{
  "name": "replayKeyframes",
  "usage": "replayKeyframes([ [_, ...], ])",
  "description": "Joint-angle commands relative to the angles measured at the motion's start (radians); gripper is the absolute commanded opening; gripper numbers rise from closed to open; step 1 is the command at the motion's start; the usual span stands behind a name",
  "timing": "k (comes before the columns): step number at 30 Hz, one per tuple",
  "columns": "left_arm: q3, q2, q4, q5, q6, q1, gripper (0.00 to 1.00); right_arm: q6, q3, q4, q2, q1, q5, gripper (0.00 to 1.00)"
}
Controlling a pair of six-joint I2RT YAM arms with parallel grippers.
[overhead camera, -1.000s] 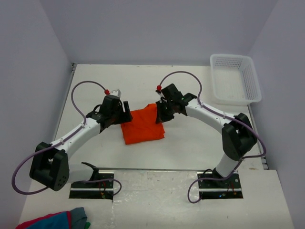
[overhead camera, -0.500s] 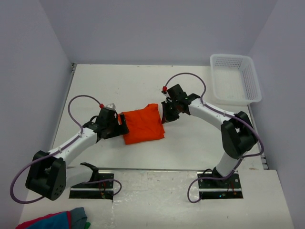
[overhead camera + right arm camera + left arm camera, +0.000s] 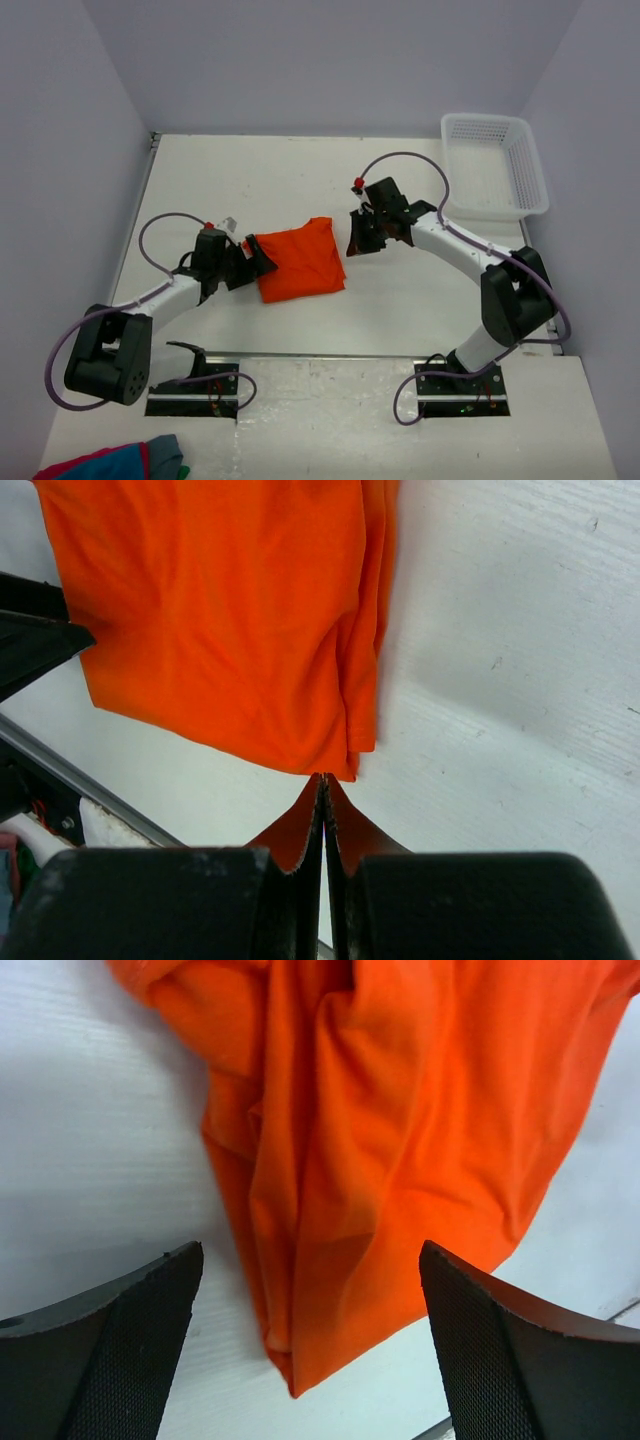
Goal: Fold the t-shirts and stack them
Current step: Put the neatly folded tshirt into the corner of the board with the left arm
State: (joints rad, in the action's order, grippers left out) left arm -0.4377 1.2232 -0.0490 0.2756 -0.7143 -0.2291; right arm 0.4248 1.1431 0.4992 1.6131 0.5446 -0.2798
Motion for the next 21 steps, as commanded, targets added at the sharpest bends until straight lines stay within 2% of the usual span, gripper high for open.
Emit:
replayKeyframes([
  [1,0.040,0.065,0.067,0.047,-0.019,0.008,0.91,-0.001,-0.008,-0.030,-0.051,-0.002,-0.009,0.00],
  [9,0.027,0.081,-0.020,-0.032,-0.002,0.013,0.91,0.008,-0.025,-0.042,-0.071,-0.040,-0.036,0.00],
  [17,-0.005,0.225,0.031,-0.050,-0.025,0.001,0.91,0.017,-0.031,-0.051,-0.101,-0.067,-0.055,0.00],
  [21,-0.074,0.329,0.074,-0.036,-0.040,-0.010,0.79,0.025,-0.036,-0.056,-0.123,-0.086,-0.081,0.00],
])
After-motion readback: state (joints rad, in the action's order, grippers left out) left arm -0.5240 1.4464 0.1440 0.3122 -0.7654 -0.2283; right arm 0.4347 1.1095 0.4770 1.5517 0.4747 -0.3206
